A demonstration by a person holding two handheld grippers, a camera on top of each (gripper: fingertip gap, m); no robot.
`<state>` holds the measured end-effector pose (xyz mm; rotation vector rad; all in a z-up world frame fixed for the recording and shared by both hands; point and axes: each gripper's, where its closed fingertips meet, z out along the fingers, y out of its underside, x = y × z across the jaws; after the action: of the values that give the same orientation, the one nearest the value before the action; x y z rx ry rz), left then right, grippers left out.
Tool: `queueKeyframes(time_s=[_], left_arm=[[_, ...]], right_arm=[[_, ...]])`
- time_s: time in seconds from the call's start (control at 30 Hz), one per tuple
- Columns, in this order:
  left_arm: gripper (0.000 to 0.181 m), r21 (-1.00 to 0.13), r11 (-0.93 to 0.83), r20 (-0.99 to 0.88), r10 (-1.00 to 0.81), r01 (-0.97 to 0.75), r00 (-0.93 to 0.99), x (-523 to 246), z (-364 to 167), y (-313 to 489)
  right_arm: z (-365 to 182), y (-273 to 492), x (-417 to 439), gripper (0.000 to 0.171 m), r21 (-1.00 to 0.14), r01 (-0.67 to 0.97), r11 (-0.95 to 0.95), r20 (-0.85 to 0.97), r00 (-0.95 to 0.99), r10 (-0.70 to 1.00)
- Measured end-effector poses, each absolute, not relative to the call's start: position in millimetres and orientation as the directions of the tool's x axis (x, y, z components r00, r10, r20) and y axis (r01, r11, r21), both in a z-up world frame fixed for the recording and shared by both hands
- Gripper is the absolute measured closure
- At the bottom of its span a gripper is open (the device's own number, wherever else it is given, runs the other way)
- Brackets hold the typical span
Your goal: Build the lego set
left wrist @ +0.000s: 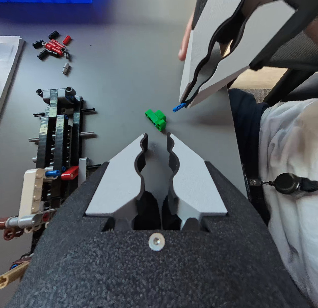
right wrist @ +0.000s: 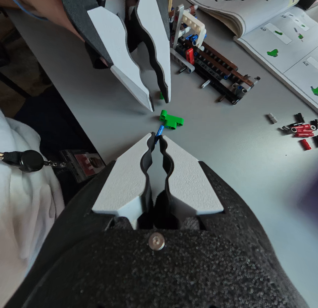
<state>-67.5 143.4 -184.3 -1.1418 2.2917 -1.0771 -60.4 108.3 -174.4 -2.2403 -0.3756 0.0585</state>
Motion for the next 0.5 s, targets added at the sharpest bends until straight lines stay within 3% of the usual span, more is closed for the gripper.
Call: queueKeyframes(time_s=[0.2,0.37,0.5], left_arm=[[0.157,-0.678,0.616,-0.168,-0.661,-0.401,-0.731,-66,-184,142],[0.157,-0.653,0.698,-0.214,-0.542,-0.293,-0.813,-62,-186,132],[0.171,-0.66,0.712,-0.242,-0.504,-0.24,-0.829,-56,-187,129]], right_arm=[[-184,109,-66,0.167,-0.769,0.281,-0.575,0.022,0.91,0.414],[-179,108,-63,0.166,-0.797,0.274,-0.538,0.029,0.908,0.419],[-180,109,-58,0.167,-0.787,0.312,-0.532,0.065,0.9,0.432]])
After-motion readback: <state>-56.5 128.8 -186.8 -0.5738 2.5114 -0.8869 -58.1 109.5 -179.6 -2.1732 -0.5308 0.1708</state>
